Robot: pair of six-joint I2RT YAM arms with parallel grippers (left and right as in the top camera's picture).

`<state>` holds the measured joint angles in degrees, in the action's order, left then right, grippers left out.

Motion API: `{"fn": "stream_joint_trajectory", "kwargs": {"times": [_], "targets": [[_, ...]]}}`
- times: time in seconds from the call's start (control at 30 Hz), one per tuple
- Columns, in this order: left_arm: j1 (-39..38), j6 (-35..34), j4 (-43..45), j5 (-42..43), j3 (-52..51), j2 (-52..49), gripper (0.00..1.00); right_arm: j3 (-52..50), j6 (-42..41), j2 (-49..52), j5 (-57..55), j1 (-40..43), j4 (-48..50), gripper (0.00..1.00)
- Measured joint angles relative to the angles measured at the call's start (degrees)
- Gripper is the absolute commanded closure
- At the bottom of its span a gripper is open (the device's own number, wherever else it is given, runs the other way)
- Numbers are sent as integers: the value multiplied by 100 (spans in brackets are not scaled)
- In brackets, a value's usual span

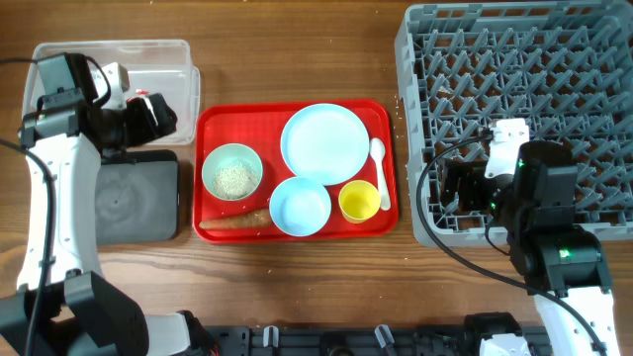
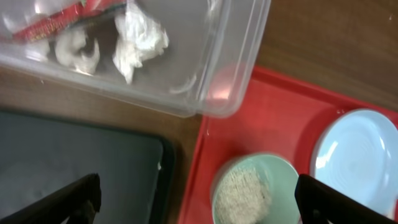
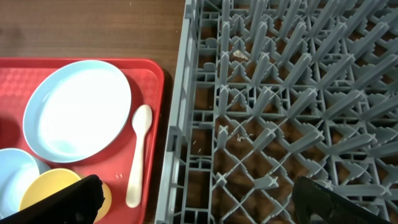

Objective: Sort waste into correct bins and load items into the dishwasher rack
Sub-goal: 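Carry the red wrapper to the clear bin and release it, then grasp the yellow cup with the left gripper and lift it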

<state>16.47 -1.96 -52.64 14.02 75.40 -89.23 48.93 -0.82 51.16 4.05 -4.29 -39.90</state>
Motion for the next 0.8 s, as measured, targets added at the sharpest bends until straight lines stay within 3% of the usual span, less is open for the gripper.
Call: {"fn": "stream_joint_trajectory", "kwargs": {"times": [0.1, 0.2, 0.43, 0.67, 0.8], "targets": [[-22, -444, -855, 85, -2, 11, 0, 0, 0, 0, 2, 0, -9, 0], [-313, -695, -1104, 90, -2, 11, 0, 0, 0, 0, 2, 0, -20, 0], [-2428, -844, -1143, 101, -2, 9, 1, 0, -118, 0, -20, 0, -247, 0], [-4750, -892, -175, 103, -55, -83, 5, 0, -1429, 0, -922, 0, -737, 0], [-5445, -894, 155, 22, -61, -575, 9, 0, -1738, 0, -1141, 0, -898, 1]]}}
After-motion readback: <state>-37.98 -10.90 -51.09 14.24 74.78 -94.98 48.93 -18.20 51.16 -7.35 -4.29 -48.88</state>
